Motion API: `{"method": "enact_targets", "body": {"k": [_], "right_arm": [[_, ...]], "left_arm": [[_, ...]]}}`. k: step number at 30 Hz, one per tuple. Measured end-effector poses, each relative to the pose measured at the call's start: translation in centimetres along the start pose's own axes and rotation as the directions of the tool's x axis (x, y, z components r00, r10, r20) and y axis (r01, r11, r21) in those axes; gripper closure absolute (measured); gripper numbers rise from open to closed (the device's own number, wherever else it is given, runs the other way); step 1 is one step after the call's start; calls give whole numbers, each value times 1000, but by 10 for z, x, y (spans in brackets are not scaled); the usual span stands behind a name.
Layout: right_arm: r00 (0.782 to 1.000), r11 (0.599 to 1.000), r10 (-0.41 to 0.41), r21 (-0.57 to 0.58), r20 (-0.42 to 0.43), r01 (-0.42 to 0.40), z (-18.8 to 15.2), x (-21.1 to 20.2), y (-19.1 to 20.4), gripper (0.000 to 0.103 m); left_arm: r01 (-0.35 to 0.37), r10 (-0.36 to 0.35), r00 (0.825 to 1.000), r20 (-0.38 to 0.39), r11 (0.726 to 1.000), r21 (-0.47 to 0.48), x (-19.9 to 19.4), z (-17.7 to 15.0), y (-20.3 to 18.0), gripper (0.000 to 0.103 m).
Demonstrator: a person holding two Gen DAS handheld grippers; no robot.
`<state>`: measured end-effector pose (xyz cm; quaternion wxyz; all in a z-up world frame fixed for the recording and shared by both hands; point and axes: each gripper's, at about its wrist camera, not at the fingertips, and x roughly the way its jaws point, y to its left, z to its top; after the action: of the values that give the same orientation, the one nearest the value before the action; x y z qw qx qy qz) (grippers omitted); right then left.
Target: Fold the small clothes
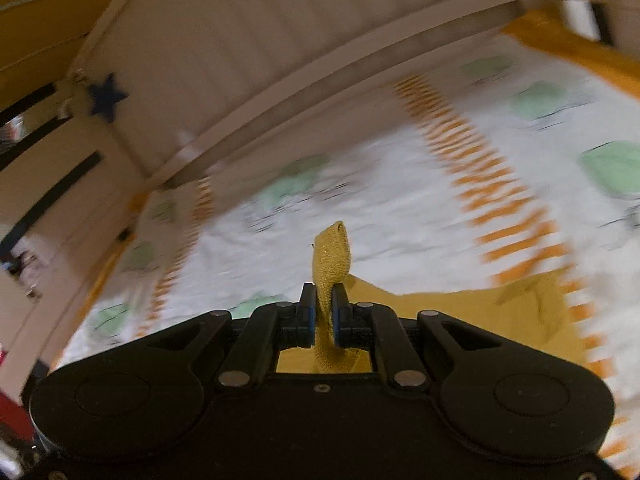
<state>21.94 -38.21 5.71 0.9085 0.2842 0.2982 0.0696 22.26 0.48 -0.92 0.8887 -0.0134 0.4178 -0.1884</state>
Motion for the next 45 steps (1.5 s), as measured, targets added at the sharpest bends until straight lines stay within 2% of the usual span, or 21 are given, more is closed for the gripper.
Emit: {"method": "enact_targets", "body": {"k": [7,14,19,21,22,23,24,29,30,32,35,40,45], "right_arm": [[989,992,125,-10,-76,-126,-43,68,67,86],[976,988,149,-14,-161,-153,-92,122,97,80],[971,986,145,-52,-189,-158,-119,130,103,79],[970,985,151,-55,-192,-164,-124,129,100,68],[970,984,151,-63,-189,-165,-126,130,103,48],[971,983,151,-71,-184,-166,-126,128,101,33],[974,983,147,-83,-173,-163,-126,124,97,29],[992,985,79,-142,-103,-93,-120,105,84,26],[994,985,67,-154,-82,-79,-119,95,78,24],[998,981,35,-189,-44,-43,-118,84,70,11],[1000,965,-17,-261,3,17,-122,62,56,6],[991,936,-122,-326,60,135,-134,33,31,1],[969,904,-205,-353,139,242,-145,13,12,1]], "left_arm": [[-36,37,999,13,997,-71,-19,-9,42,12],[-61,64,998,19,990,-129,-23,-14,70,12],[-55,59,998,21,989,-141,-18,-14,74,12],[-50,53,998,17,988,-143,-15,-13,73,12],[-45,48,999,16,989,-143,-14,-13,72,12],[-42,44,999,14,989,-143,-12,-12,71,12],[-39,41,999,13,989,-141,-10,-10,69,12],[-29,31,999,10,994,-110,1,-3,54,12],[-24,25,1000,11,994,-105,3,-2,51,12],[-7,8,1000,7,995,-99,11,2,43,12],[3,-4,1000,-4,996,-92,22,5,31,12],[-22,22,1000,-7,998,-51,42,9,10,12],[-49,49,999,-1,999,-16,61,9,-6,12]]}}
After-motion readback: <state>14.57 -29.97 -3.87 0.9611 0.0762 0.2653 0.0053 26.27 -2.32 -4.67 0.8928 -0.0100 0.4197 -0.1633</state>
